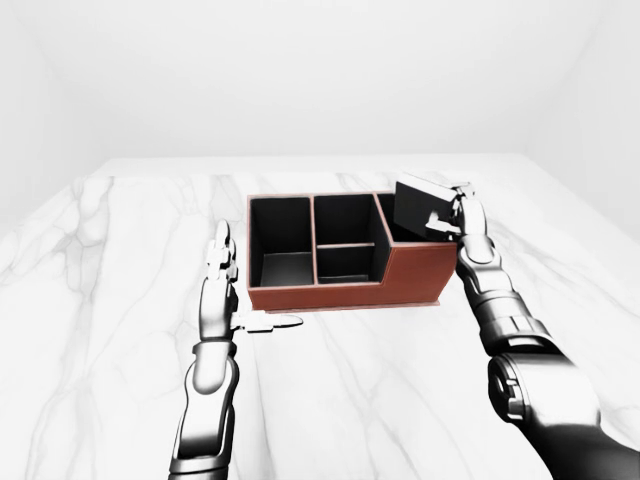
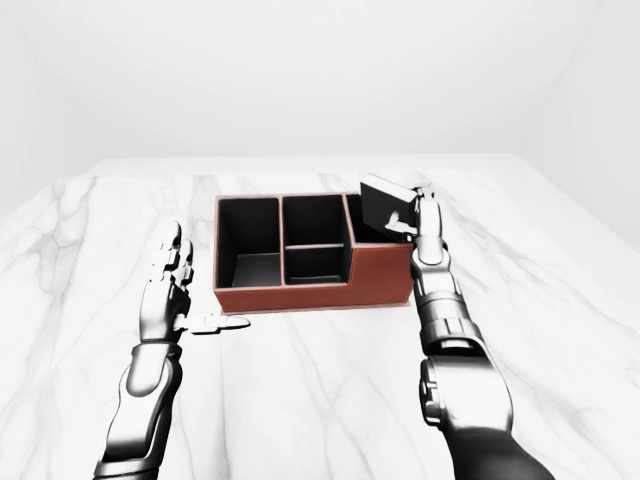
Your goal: Pick up the book and place it in the right compartment of the caddy.
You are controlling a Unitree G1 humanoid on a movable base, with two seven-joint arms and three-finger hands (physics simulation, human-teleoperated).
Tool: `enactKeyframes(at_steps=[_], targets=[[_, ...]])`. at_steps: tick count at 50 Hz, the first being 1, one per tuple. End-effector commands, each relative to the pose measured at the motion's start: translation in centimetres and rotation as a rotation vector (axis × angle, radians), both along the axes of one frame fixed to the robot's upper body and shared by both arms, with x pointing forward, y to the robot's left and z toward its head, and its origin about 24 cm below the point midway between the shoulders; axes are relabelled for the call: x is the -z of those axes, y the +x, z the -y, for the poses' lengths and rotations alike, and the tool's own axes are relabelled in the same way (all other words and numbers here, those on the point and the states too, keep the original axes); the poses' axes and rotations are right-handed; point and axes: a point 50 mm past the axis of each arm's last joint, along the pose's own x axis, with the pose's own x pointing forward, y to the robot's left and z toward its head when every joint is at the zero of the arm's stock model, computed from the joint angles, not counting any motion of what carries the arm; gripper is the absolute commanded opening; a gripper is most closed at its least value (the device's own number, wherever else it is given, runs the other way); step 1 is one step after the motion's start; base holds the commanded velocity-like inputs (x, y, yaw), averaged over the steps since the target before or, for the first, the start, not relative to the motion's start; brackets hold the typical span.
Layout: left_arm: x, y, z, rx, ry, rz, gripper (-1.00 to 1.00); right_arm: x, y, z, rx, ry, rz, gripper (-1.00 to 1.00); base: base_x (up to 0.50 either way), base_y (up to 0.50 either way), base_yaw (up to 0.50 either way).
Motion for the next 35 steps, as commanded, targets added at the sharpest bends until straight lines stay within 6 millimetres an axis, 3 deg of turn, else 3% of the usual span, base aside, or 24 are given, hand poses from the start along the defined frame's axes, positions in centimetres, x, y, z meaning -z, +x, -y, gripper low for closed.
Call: enactKeyframes(at_steps=[1, 35], targets=[[0.01, -0.06, -0.04, 0.003, -0.001, 0.0, 1.0, -1.12, 0.44, 0.12, 0.016, 0.052, 0.034, -1.0, 0.0, 0.0, 0.0], [-0.08, -0.13, 0.02, 0.004, 0.0, 0.003, 1.0, -0.87, 0.38, -0.11, 0.008, 0.036, 0.027, -1.0, 0.0, 0.0, 0.0]])
